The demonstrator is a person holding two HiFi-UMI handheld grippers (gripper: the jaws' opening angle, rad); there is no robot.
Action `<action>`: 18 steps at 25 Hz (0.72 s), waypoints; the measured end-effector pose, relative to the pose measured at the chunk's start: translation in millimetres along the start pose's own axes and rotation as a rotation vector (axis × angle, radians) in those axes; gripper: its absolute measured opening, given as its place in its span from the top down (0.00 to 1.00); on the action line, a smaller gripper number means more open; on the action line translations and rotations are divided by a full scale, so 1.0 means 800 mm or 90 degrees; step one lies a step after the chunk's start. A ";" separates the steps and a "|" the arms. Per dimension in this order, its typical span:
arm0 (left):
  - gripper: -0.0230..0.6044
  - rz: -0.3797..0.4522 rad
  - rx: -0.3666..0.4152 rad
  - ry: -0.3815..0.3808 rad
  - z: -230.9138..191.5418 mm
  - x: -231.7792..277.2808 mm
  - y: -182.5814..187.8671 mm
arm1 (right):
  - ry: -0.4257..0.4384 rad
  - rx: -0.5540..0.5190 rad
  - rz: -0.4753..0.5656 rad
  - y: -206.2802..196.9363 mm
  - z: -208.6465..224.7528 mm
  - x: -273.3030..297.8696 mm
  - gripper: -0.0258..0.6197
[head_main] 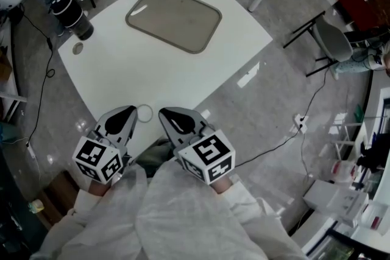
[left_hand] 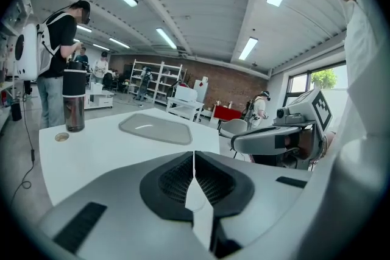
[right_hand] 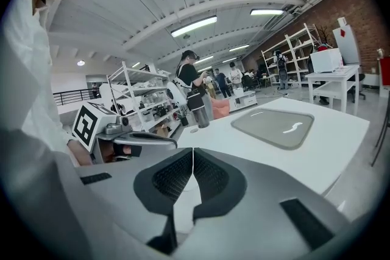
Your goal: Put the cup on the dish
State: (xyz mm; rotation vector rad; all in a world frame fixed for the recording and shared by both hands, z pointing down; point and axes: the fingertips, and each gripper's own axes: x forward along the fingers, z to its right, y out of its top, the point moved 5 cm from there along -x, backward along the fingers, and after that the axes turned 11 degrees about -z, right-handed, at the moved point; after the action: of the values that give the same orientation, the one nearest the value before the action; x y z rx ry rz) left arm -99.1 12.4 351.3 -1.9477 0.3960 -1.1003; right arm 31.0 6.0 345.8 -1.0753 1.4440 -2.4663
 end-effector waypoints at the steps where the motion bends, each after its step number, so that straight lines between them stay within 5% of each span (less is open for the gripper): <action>1: 0.95 0.001 0.001 -0.003 0.000 0.000 -0.001 | 0.001 0.001 -0.003 -0.002 -0.001 0.001 0.94; 18: 0.94 0.032 0.006 -0.006 -0.017 0.003 -0.033 | 0.006 0.032 -0.026 -0.020 0.010 0.024 0.94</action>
State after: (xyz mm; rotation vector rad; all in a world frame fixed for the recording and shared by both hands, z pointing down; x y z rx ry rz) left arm -112.2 19.0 377.0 -1.9238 0.4318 -1.0584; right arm 26.0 1.2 371.2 -1.0958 1.3681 -2.5246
